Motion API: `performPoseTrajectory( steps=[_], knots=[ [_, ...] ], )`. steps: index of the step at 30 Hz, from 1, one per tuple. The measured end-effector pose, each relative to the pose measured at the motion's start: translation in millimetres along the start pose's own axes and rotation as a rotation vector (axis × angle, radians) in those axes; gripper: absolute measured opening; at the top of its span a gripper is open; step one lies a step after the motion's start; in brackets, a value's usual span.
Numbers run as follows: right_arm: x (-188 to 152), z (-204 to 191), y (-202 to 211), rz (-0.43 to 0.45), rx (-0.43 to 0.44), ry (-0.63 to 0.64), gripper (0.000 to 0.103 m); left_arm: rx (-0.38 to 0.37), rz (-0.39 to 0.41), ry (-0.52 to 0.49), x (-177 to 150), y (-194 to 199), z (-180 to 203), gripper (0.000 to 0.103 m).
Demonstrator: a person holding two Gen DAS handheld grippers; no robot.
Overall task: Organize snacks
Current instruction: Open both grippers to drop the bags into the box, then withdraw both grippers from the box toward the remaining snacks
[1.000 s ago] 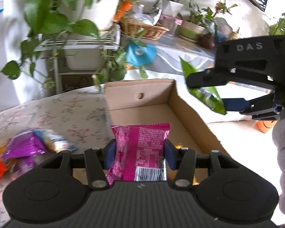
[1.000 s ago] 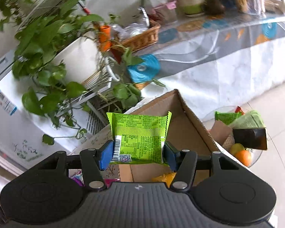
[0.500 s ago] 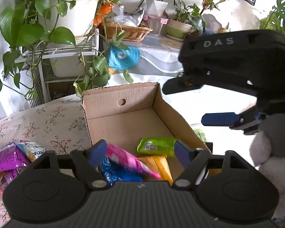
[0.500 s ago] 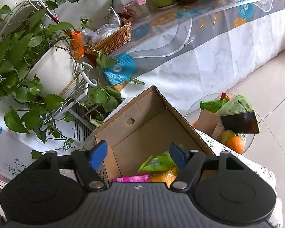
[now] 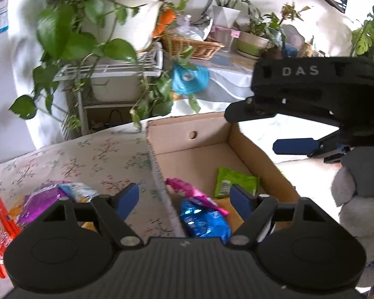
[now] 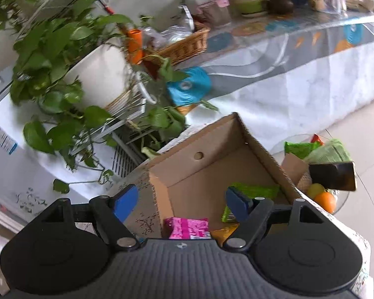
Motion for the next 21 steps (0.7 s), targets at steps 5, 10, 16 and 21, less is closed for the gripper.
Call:
performPoseTrajectory(
  steps=[5, 10, 16, 21],
  knots=[
    [-3.9, -17.6, -2.7, 0.01, -0.001, 0.093, 0.084, 0.024, -0.005, -0.013, -4.6, 9.0, -17.9, 0.081],
    [-10.2, -34.0, -7.2, 0.01, 0.005, 0.168, 0.085, 0.037, -0.024, 0.002, -9.5, 17.9, -40.2, 0.082],
    [-22.8, -54.4, -19.9, -0.029, 0.04, 0.222, 0.086, 0.096, -0.038, -0.006, -15.6, 31.2, -74.3, 0.084],
    [-35.6, -74.9, -30.5, -0.069, 0.072, 0.278, 0.086, 0.14, -0.06, 0.031, -24.0, 40.9, -110.6, 0.084]
  ],
)
Point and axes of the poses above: each gripper's, at about its wrist camera, not at the fingertips, and y roughly against the way its jaws point, z to its right, x to its top, the point moved 5 cm from there along -y, roughly the way its jaws point, and after that the axes turned 6 degrees about -z, right-handed, at the moved point
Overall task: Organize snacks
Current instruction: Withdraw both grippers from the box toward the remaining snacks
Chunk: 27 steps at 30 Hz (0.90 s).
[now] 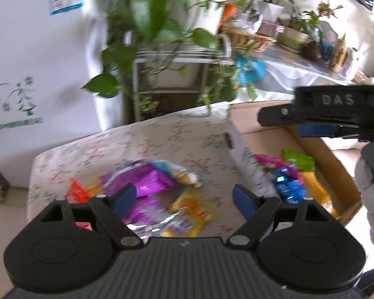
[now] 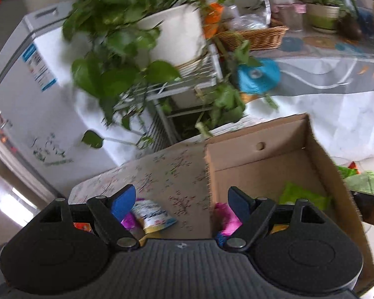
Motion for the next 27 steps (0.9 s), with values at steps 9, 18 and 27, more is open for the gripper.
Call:
performPoseTrajectory(
  steps=[9, 18, 27],
  knots=[
    [-10.8, -32.2, -16.9, -0.03, 0.064, 0.109, 0.086, 0.124, -0.02, -0.06, -12.8, 4.0, -65.9, 0.084],
    [-28.1, -64.1, -35.5, -0.058, 0.105, 0.254, 0.086, 0.143, -0.071, -0.073, -34.7, -11.6, -114.9, 0.084],
    [-59.0, -92.5, -69.0, -0.138, 0.097, 0.439, 0.083, 0.095, -0.073, -0.221, -48.0, -34.9, -120.5, 0.084]
  ],
)
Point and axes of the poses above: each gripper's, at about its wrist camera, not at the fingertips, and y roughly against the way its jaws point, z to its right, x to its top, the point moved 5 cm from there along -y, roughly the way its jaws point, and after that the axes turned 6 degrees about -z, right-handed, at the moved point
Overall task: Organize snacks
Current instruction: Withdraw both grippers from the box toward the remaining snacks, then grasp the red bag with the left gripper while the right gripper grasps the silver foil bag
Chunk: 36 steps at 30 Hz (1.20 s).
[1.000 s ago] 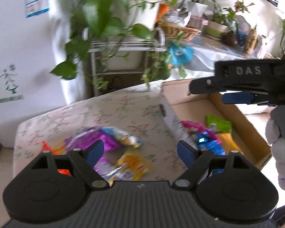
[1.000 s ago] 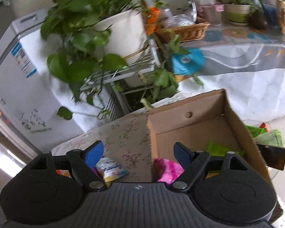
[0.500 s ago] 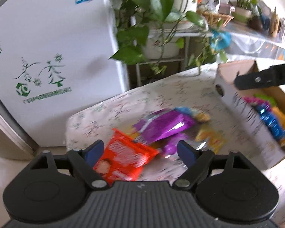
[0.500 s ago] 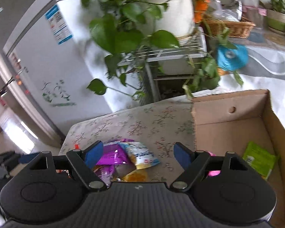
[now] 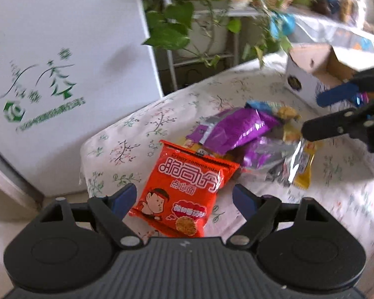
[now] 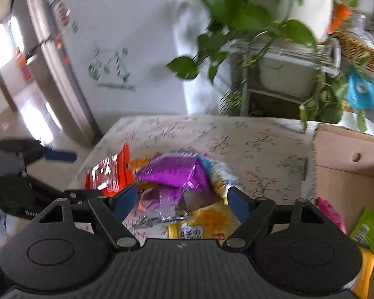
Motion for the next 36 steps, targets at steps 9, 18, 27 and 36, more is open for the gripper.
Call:
performPoseTrajectory(
  steps=[9, 18, 27, 36],
  knots=[
    [-3.6, -15.3, -31.1, -0.057, -0.004, 0.043, 0.076, -0.087, -0.015, -0.162, -3.2, -24.7, 8.8, 0.084],
    [-7.3, -23.7, -48.7, -0.087, -0.018, 0.072, 0.076, -0.109, -0.018, -0.16, -0.7, -42.0, 2.3, 0.086],
    [-12.4, -30.3, -59.2, -0.103, -0.013, 0.105, 0.063, -0.119, -0.021, -0.123, 0.6, -49.6, -8.7, 0.089],
    [-23.9, -39.1, -55.0, -0.159, 0.047, 0.157, 0.06, -0.131, -0.04, -0.139, 0.1, -48.3, -6.6, 0.075]
  ],
)
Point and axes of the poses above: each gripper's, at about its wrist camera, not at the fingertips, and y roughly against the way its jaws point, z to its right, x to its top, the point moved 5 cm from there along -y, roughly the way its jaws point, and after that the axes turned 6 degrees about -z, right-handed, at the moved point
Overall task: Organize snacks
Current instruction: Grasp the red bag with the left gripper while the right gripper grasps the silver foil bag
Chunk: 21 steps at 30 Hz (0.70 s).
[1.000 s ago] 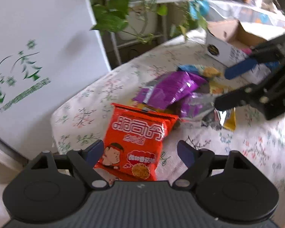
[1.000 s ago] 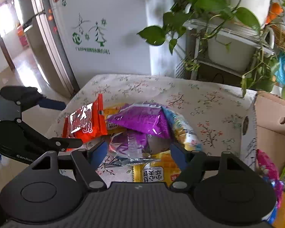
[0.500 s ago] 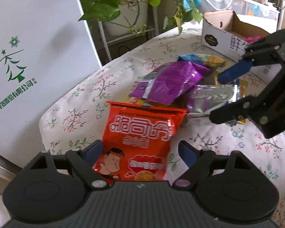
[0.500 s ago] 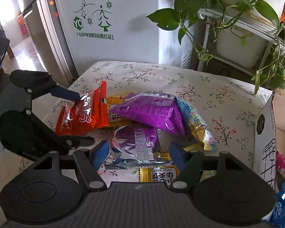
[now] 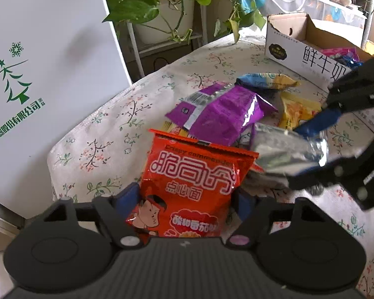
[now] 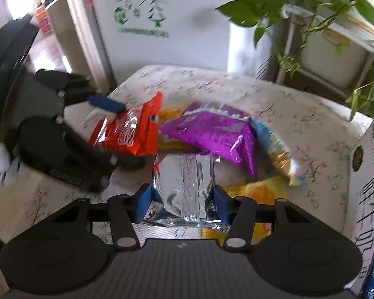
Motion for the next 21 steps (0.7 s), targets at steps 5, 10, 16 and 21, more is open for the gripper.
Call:
performPoseTrajectory(
  steps=[5, 10, 16, 21],
  knots=[
    [-4.5, -5.6, 4.5, -0.034, 0.046, 0.05, 0.06, -0.049, -0.028, -0.008, -2.4, 5.5, 3.0, 0.073],
    [-1.5, -7.8, -1.1, -0.028, 0.04, 0.033, 0.068, -0.049, -0.028, -0.018, -1.8, 2.1, 5.5, 0.081],
    [-7.5, -16.6, -8.3, -0.035, -0.018, 0.068, 0.074, -0.034, -0.046, -0.022, 0.4, -6.9, 7.8, 0.088],
    [-10.2, -12.9, -12.0, -0.046, -0.047, 0.034, 0.069, -0.052, -0.043, -0.008, 3.0, -5.9, 8.3, 0.074]
  ],
)
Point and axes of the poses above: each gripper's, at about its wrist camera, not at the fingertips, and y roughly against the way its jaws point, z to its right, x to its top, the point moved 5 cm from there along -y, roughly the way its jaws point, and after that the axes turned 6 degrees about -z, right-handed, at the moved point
